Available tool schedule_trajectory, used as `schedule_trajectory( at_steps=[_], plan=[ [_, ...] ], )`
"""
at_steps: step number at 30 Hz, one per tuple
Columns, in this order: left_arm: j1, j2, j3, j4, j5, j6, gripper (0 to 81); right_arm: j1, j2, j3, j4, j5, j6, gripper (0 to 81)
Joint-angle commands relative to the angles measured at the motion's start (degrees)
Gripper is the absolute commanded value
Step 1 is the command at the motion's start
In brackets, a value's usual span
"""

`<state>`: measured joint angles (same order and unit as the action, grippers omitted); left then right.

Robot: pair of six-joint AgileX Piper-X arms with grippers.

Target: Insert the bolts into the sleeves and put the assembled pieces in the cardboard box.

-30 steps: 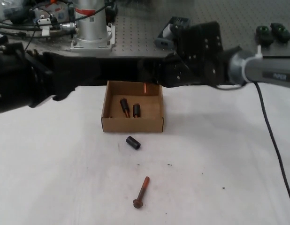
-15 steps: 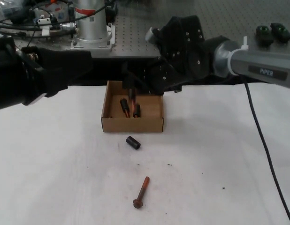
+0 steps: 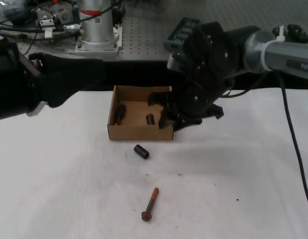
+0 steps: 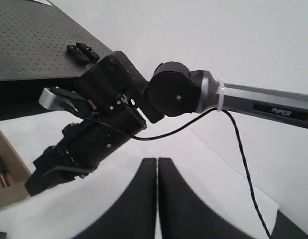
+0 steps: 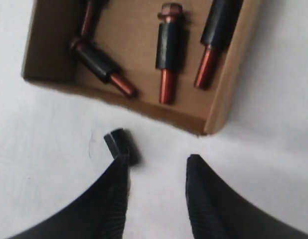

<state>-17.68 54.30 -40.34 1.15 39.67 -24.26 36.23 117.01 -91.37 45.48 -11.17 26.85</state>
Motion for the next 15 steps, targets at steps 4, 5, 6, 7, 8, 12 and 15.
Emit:
schedule_trajectory(
  at_steps=[4,5,6,7,8,12,15],
  plan=[
    [-0.18,-5.30,-0.21,-0.65,-5.11,-1.39,0.6,4.46,-3.52,4.67,1.38,4.13,11.60,28.6],
    [-0.02,-6.42,-0.21,-0.47,-7.37,-0.01,0.6,5.48,-3.58,5.18,2.25,4.00,13.48,28.6],
    [0.23,-7.93,-0.21,0.00,-9.90,1.93,0.6,6.40,-3.68,5.41,3.35,4.23,14.77,28.6],
    [0.59,-9.46,-0.21,1.13,-11.94,3.95,0.6,7.64,-3.65,5.45,4.95,5.29,16.29,28.6],
    [0.94,-11.08,-0.21,2.46,-13.35,5.25,0.6,9.16,-3.65,5.43,6.23,6.86,18.01,28.6],
    [2.56,-17.40,-0.21,13.93,-17.34,6.32,0.6,12.97,-3.88,5.43,8.10,11.17,23.50,28.6],
    [2.71,-21.77,-0.21,23.52,-19.16,6.42,0.6,15.08,-3.88,5.43,8.10,13.92,29.06,28.6]
  ],
)
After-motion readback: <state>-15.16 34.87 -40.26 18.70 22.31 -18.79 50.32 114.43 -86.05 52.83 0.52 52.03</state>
